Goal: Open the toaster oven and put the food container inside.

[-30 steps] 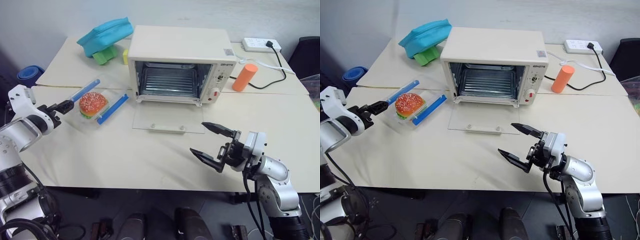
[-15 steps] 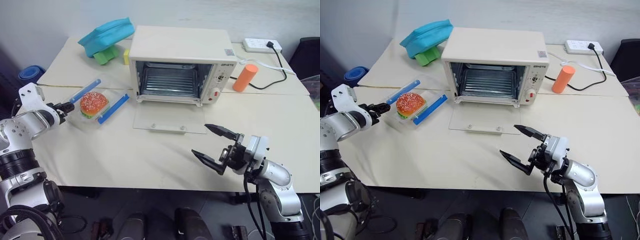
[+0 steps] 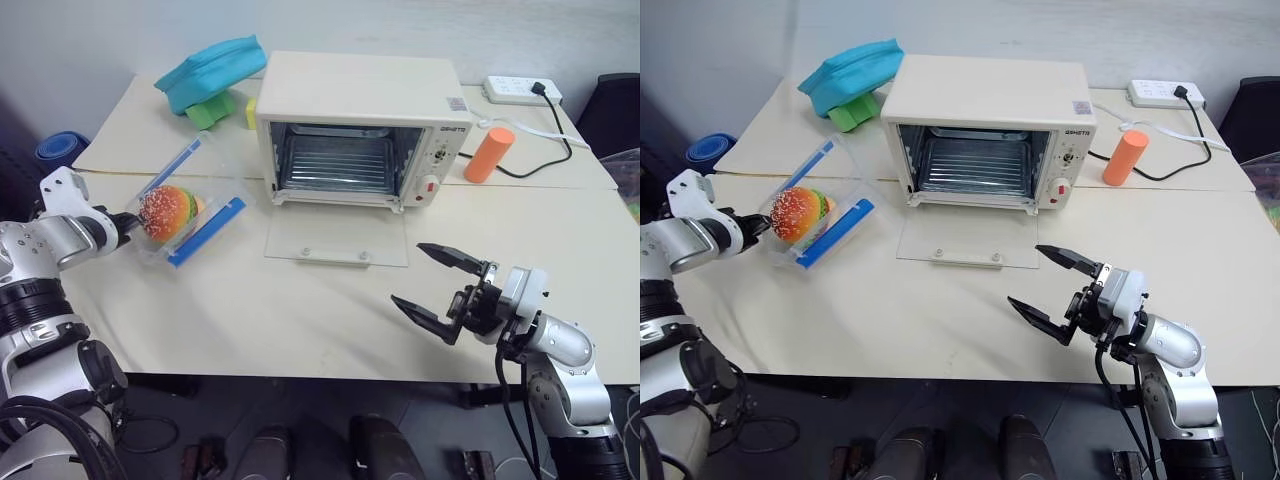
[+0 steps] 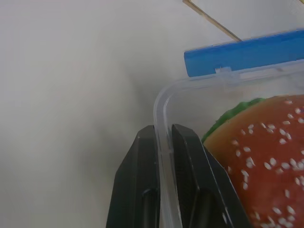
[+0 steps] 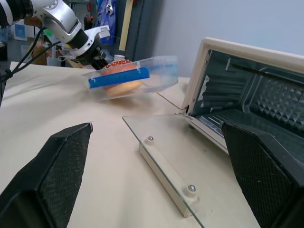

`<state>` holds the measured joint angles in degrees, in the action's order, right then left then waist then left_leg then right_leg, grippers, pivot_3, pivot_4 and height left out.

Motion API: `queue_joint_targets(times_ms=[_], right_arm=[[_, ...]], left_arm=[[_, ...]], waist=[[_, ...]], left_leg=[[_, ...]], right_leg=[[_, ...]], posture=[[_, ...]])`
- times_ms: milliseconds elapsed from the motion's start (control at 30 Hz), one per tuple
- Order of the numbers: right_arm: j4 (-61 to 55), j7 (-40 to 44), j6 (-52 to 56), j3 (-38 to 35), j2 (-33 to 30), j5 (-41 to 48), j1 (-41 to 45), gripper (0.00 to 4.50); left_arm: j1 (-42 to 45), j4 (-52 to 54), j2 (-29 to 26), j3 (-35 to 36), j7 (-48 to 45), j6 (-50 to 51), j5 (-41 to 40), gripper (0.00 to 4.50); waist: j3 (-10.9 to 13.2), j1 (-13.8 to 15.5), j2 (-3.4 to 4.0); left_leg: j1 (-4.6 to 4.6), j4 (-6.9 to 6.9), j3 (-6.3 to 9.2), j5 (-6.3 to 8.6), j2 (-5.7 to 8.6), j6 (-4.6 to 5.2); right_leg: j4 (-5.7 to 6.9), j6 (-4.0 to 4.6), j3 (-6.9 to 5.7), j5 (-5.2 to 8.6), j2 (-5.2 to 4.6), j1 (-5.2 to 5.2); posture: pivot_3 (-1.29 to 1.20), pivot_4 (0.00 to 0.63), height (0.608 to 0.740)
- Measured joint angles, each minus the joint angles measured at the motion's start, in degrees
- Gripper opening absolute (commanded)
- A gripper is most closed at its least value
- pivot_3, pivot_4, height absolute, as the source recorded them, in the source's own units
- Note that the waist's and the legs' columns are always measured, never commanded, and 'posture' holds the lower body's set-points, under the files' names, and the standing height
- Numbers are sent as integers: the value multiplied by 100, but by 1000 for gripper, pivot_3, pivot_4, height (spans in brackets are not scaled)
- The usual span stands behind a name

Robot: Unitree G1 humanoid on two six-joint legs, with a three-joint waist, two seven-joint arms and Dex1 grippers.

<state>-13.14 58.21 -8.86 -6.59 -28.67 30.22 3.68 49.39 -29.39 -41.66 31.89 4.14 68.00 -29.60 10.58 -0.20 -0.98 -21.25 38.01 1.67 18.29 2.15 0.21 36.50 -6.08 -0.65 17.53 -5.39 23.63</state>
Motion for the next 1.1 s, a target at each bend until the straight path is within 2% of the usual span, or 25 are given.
queue_joint_targets(times_ms=[100,267,400,500,667,867,1100], right_arm=[[0,4,-7,-17,0,0,2,4500],[5,21,-15,-125,-37,10,-79,4500],[11,18,-16,-291,-106,11,-170,4500],[13,25,-30,-349,-143,12,-279,4500],[-4,23,-69,-453,-215,12,-439,4500],[-180,-140,-120,-586,-213,7,-964,4500],[-286,-351,-228,-1040,-211,7,-1702,4500]], left_arm=[[54,-101,-216,-149,-236,12,97,129],[308,149,-871,-991,-1241,277,156,129],[760,657,-930,-1655,-1903,634,97,129],[922,1345,-652,-2100,-2234,946,1,129],[1144,1983,247,-2420,-2093,1632,-51,129],[1538,1947,1379,-2339,-1526,1867,281,129],[1589,1380,1698,-2666,-1379,1416,749,129]], waist=[[1,15,-2],[8,28,-17],[9,96,-18],[9,105,-18],[9,110,-18],[9,98,-19],[10,106,-19]], left_leg=[[-4,1,2,0,0,0],[-8,1,9,1,5,2],[-10,4,13,1,10,6],[-10,4,12,1,8,6],[-11,6,10,0,6,7],[-11,5,5,-3,5,2],[-2,8,-6,-5,6,0]], right_leg=[[-1,0,0,0,-1,0],[0,0,9,0,-6,-3],[-4,0,8,0,-10,-7],[-1,0,9,0,-8,-7],[2,0,11,0,-3,-5],[3,-1,11,0,1,-2],[-6,-2,9,0,2,-3]], posture=[[0,150,740],[0,150,740],[0,150,740],[0,150,740],[0,150,740],[0,150,740],[0,150,740]])
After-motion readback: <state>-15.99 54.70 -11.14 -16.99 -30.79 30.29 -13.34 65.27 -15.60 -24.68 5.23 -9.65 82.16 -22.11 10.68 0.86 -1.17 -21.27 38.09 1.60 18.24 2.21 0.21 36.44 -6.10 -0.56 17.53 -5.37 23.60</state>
